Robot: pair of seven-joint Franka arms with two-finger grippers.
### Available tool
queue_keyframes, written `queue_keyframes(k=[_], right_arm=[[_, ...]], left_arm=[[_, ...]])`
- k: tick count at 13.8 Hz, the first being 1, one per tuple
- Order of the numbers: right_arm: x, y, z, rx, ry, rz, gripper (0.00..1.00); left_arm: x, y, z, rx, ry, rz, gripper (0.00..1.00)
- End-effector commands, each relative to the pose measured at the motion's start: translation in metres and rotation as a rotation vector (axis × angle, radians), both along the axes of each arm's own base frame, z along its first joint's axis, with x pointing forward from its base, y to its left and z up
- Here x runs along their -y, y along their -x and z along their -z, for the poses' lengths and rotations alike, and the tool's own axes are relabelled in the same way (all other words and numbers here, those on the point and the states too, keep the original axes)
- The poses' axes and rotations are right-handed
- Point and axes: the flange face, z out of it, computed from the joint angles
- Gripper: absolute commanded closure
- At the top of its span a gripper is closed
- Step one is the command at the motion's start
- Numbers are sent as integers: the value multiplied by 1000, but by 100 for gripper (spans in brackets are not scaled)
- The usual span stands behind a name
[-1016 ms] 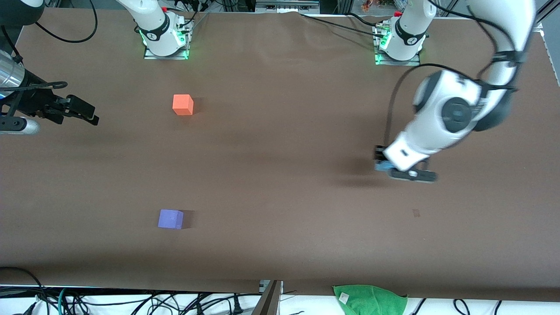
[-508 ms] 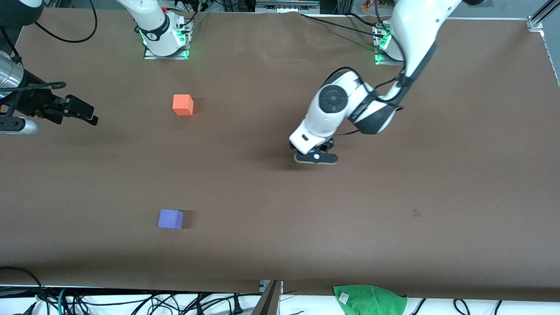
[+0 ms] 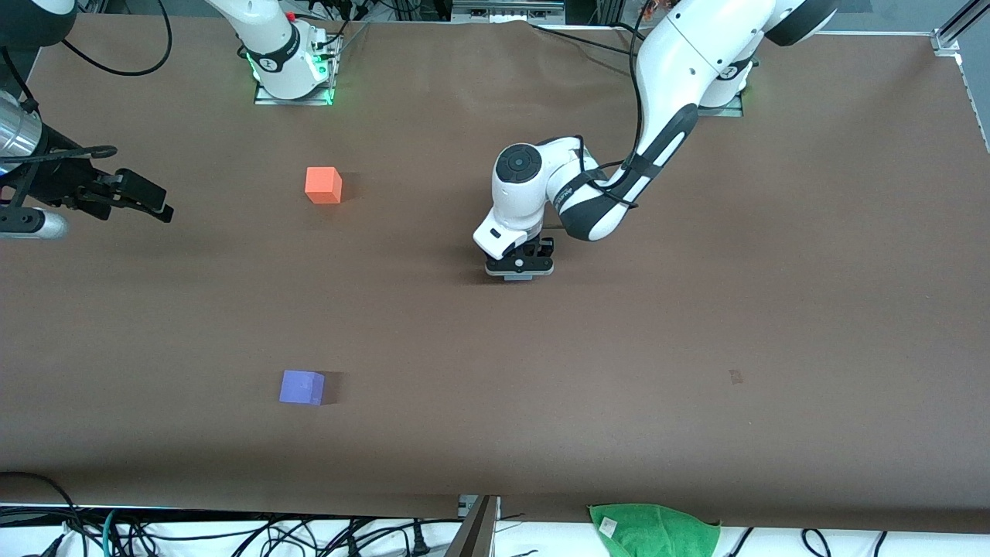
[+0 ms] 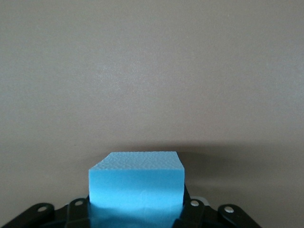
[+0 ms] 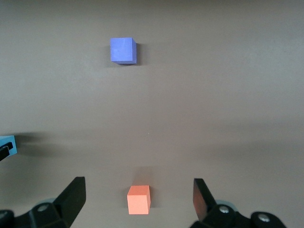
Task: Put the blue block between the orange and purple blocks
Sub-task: 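Carry the blue cube with the left gripper toward the table middle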
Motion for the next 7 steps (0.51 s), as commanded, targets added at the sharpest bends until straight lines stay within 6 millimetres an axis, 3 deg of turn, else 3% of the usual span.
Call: queue_keyframes(k=[1,4,7], right_arm=[[2,-3,1,-3,-10,10,0],[-3,-5,7,-15,-12,1,0],[-5,-16,37,-64,1,-14,0]], left_arm=[[2,-9,-3,37,1,-6,0],[-2,-14,-16,50,2,-2,0],[-5,-22,-74,103,-1,-23,0]])
